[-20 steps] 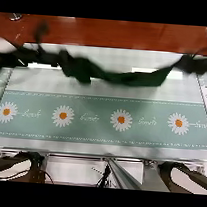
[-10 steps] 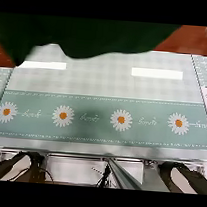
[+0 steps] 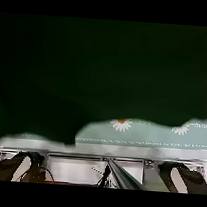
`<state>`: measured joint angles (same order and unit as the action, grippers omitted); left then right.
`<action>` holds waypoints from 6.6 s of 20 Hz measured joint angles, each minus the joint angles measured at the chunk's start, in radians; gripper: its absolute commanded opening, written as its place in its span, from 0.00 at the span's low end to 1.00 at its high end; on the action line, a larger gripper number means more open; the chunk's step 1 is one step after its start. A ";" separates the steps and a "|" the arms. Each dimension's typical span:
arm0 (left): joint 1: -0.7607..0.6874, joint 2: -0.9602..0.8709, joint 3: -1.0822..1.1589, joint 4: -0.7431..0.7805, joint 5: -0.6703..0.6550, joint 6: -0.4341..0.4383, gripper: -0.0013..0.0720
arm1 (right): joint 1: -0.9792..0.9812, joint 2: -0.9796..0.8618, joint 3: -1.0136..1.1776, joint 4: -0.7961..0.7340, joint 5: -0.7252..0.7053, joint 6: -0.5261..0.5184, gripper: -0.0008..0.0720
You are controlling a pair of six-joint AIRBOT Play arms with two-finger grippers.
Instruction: Fold the shirts.
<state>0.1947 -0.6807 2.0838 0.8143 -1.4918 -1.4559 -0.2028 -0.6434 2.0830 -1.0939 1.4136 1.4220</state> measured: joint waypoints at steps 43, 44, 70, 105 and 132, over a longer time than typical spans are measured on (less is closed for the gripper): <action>0.225 -0.729 -0.985 0.259 0.081 -0.004 0.97 | -0.376 -0.791 -0.740 0.092 -0.053 -0.019 0.86; 0.270 -0.682 -1.080 0.247 0.115 0.009 0.97 | -0.394 -0.737 -0.841 0.097 -0.086 -0.033 0.86; 0.263 -0.602 -1.523 -0.245 0.377 0.391 0.06 | -0.409 -0.492 -1.415 0.180 -0.241 -0.146 0.86; 0.187 -0.016 -0.412 -0.057 0.507 0.178 0.06 | -0.067 -0.280 -0.069 0.006 -0.061 0.038 0.04; -0.094 -0.322 -1.131 0.156 0.790 0.063 0.06 | -0.067 -0.360 -0.885 0.007 -0.306 0.008 0.04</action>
<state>0.1005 -1.0031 0.9531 0.9699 -0.7021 -1.3926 -0.2695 -1.0031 1.1984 -1.0866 1.1080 1.4303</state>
